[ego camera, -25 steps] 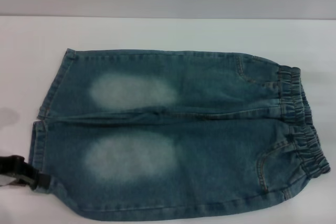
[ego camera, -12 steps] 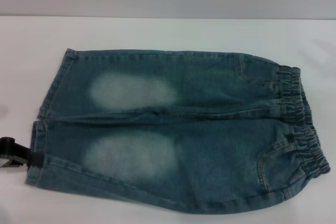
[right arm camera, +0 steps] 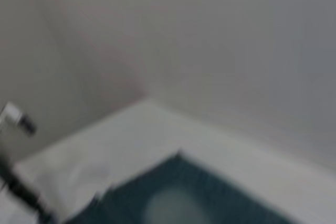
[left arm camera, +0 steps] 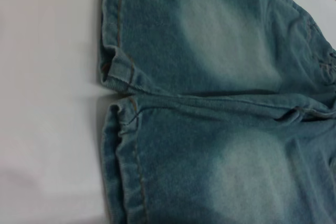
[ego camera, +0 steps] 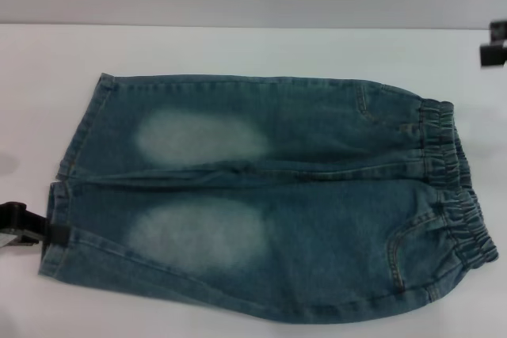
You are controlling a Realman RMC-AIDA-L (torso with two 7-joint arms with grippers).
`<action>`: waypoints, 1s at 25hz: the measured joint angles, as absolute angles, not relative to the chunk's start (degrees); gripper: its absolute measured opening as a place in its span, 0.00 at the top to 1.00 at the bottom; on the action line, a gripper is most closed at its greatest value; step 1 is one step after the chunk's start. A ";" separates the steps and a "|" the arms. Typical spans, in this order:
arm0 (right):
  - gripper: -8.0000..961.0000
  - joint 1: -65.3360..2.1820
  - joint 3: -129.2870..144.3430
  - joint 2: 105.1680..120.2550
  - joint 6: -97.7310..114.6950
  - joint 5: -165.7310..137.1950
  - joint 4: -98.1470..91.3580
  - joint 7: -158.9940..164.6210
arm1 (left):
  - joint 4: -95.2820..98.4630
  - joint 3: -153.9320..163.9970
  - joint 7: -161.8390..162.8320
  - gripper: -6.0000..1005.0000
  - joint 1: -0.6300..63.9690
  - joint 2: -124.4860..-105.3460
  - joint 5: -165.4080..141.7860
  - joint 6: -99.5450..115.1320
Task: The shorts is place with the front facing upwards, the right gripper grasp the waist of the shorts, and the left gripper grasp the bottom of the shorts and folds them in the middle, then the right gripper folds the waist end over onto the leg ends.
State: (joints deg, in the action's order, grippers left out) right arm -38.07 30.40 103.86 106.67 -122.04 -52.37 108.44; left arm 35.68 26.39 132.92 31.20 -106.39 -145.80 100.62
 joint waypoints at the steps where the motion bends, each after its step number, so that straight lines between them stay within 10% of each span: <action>1: 0.25 -39.00 30.73 103.64 108.07 -124.17 -52.45 108.83 | 35.68 26.38 132.72 0.96 31.20 -106.48 -145.79 100.60; 10: 0.25 -41.88 37.10 104.14 111.63 -136.18 -54.75 111.99 | 35.67 26.36 131.78 0.96 31.34 -107.06 -145.36 99.20; 25: 0.25 -40.94 48.96 109.36 110.06 -152.13 -59.84 110.50 | 35.68 26.36 131.57 0.96 31.99 -107.41 -143.84 98.15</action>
State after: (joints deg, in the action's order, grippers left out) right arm -40.94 48.96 109.36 110.06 -152.13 -59.84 110.50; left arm 35.68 26.36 131.57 31.99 -107.41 -143.84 98.15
